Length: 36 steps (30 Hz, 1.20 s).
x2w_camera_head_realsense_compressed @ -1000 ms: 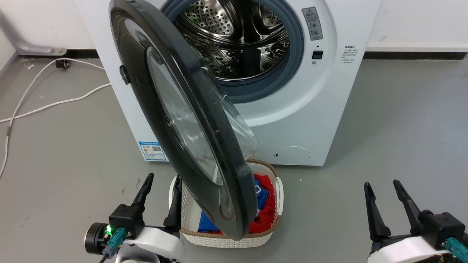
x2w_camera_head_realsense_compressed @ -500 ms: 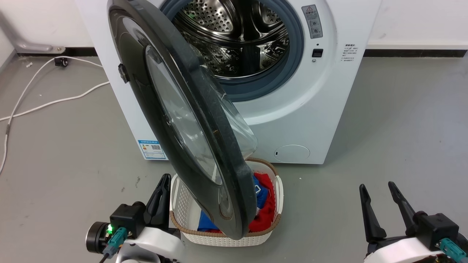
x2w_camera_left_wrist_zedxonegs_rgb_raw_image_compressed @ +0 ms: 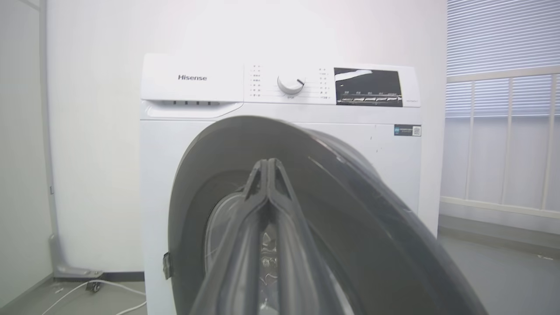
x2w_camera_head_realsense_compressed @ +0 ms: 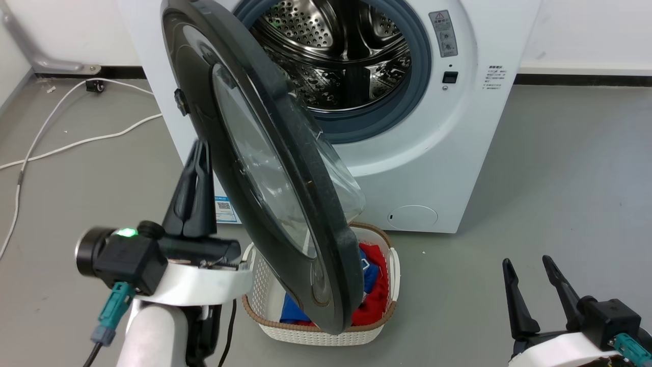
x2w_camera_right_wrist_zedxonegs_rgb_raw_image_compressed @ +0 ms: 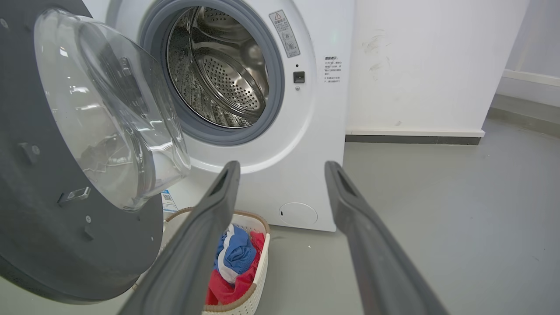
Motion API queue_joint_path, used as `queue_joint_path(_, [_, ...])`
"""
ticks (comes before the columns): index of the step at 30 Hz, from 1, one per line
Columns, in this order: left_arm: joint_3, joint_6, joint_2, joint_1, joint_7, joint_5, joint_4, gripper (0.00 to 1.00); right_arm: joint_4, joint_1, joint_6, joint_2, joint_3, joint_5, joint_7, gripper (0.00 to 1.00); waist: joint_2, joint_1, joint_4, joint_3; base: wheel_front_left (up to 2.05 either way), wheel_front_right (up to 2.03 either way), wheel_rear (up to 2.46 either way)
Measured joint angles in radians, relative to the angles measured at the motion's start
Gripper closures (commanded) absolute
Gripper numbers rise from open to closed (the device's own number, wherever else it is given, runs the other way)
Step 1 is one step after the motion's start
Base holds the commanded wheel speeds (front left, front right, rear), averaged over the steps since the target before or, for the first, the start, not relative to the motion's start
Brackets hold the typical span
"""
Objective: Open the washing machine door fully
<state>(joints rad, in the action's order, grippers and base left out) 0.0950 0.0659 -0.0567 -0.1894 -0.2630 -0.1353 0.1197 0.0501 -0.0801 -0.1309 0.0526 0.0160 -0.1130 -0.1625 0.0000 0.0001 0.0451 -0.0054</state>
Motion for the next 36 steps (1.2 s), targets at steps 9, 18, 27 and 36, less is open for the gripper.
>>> queue_joint_path(9, [0.167,-0.006,0.004,-0.089,0.05,-0.041,0.232,1.0,0.001,0.0,0.0,0.0,0.003,0.0,-0.002,0.0,0.0,0.0,0.017,-0.004,0.0,0.0,0.0])
queue_joint_path(18, [0.516,0.022,0.006,-0.07,0.159,-0.135,0.255,1.0,0.003,-0.001,0.0,0.0,-0.001,-0.009,-0.001,0.0,0.0,0.0,0.013,-0.006,0.0,0.0,0.0])
queue_joint_path(27, [0.728,0.04,-0.008,0.023,0.298,-0.206,0.122,1.0,-0.001,-0.001,0.0,0.0,0.006,-0.007,0.005,0.0,0.0,0.0,0.007,0.005,0.0,0.0,0.0])
queue_joint_path(36, [0.694,-0.035,-0.029,0.06,0.325,-0.211,-0.101,1.0,0.0,0.0,0.0,0.0,0.003,-0.006,0.009,0.0,0.0,0.0,-0.01,0.022,0.0,0.0,0.0])
